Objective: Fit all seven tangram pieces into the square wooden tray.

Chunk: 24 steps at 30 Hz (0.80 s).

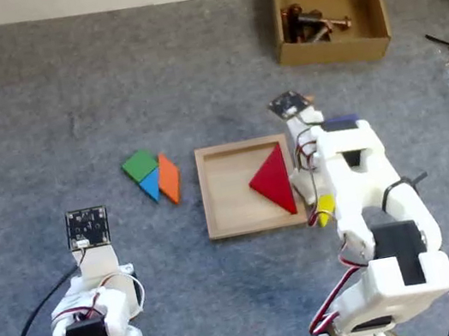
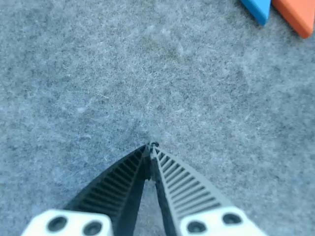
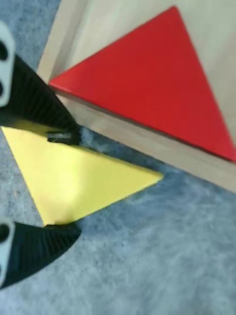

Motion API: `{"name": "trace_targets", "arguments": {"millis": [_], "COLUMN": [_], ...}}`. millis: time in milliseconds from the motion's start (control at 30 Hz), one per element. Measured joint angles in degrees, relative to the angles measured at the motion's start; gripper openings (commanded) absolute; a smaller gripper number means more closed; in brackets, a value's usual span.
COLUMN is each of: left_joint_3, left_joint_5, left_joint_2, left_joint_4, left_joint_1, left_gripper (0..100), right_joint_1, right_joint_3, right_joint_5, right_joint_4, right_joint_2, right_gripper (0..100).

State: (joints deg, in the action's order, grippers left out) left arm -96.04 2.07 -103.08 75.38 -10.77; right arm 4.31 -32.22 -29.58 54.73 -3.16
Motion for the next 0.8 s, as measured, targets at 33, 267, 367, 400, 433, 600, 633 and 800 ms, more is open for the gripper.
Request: {"name": "trace_targets", "arguments": {"millis": [33, 267, 367, 400, 433, 600, 633, 800], "left_joint_3": [0.00, 0.00, 0.00, 0.00, 0.00, 0.00, 0.00, 0.00], "left_joint_5": [0.00, 0.00, 0.00, 0.00, 0.00, 0.00, 0.00, 0.00], "left_joint_2": [0.00, 0.00, 0.00, 0.00, 0.00, 0.00, 0.00, 0.00], "left_joint_4": [0.00, 0.00, 0.00, 0.00, 0.00, 0.00, 0.00, 0.00], "left_joint_1": [0.00, 0.00, 0.00, 0.00, 0.00, 0.00, 0.00, 0.00], "left_gripper": [0, 0, 0, 0, 0, 0, 0, 0], "right_joint_1": [0.00, 0.00, 0.00, 0.00, 0.00, 0.00, 0.00, 0.00], "right_joint_3": [0.00, 0.00, 0.00, 0.00, -0.09, -0.09, -0.09, -0.09], "right_joint_5": [0.00, 0.00, 3.52, 5.80, 7.91, 13.80, 14.77, 19.60], "right_joint_4": [0.00, 0.00, 0.00, 0.00, 0.18, 0.44, 0.44, 0.44], "right_joint_2": [0.18, 0.44, 0.44, 0.44, 0.53, 0.53, 0.53, 0.53], "right_gripper": [20.2, 22.1, 28.6, 30.2, 30.7, 30.7, 30.7, 30.7]}}
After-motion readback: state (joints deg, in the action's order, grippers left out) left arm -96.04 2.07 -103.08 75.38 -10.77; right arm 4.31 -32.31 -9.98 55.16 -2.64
